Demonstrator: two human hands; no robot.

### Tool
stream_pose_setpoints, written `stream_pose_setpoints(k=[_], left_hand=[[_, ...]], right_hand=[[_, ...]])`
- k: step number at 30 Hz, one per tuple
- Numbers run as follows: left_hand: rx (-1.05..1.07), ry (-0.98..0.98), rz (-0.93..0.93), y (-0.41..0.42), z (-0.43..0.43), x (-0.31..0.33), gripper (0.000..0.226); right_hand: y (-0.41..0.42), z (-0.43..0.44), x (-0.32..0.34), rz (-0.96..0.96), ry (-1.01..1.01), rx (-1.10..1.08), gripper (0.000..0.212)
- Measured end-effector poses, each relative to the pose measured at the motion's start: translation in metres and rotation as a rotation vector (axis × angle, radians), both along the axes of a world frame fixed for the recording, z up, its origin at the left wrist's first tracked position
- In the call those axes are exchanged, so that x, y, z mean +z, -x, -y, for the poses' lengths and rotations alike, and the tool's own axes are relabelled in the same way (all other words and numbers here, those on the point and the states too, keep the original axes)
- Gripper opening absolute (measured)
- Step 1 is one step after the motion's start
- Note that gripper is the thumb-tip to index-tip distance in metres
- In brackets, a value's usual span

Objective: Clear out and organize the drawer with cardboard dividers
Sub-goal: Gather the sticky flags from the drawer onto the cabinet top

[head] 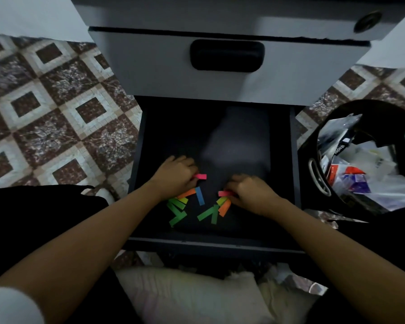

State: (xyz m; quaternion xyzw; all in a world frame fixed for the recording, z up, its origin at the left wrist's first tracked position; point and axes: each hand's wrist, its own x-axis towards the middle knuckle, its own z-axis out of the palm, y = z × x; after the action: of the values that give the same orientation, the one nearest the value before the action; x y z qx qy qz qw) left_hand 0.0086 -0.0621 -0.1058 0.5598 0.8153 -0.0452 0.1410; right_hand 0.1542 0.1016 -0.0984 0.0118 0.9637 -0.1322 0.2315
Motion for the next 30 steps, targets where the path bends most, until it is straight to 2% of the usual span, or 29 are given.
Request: stream_pose_setpoints(k=[3, 8, 13, 20, 27, 30], left_hand=[[0.042, -0.012, 0.044, 0.005, 0.004, 0.005, 0.036], [0.095, -0.004, 0.085, 0.011, 0.017, 0.007, 0.034], [0.088, 0.015, 0.09, 0.009, 0.023, 0.01, 0.032], [-0.066, 0.113, 0.037, -0.007, 0.026, 0.01, 0.035], [-0.061, 0.174, 0.004, -0.012, 0.026, 0.004, 0.042], [-0.054, 0.172, 0.016, -0.013, 0.025, 0.003, 0.039]], right_hand=[[-0.001, 0.002, -0.001, 0.003, -0.071, 0.096, 0.036], [0.0, 0.003, -0.002, -0.018, -0.084, 0.133, 0.037], [0.002, 0.001, 0.0, -0.028, -0.049, 0.08, 0.037], [0.003, -0.002, 0.002, -0.092, 0.03, -0.029, 0.035], [0.005, -0.003, 0.003, -0.084, 0.036, -0.049, 0.035], [0.005, -0.004, 0.004, -0.072, 0.037, -0.039, 0.035]])
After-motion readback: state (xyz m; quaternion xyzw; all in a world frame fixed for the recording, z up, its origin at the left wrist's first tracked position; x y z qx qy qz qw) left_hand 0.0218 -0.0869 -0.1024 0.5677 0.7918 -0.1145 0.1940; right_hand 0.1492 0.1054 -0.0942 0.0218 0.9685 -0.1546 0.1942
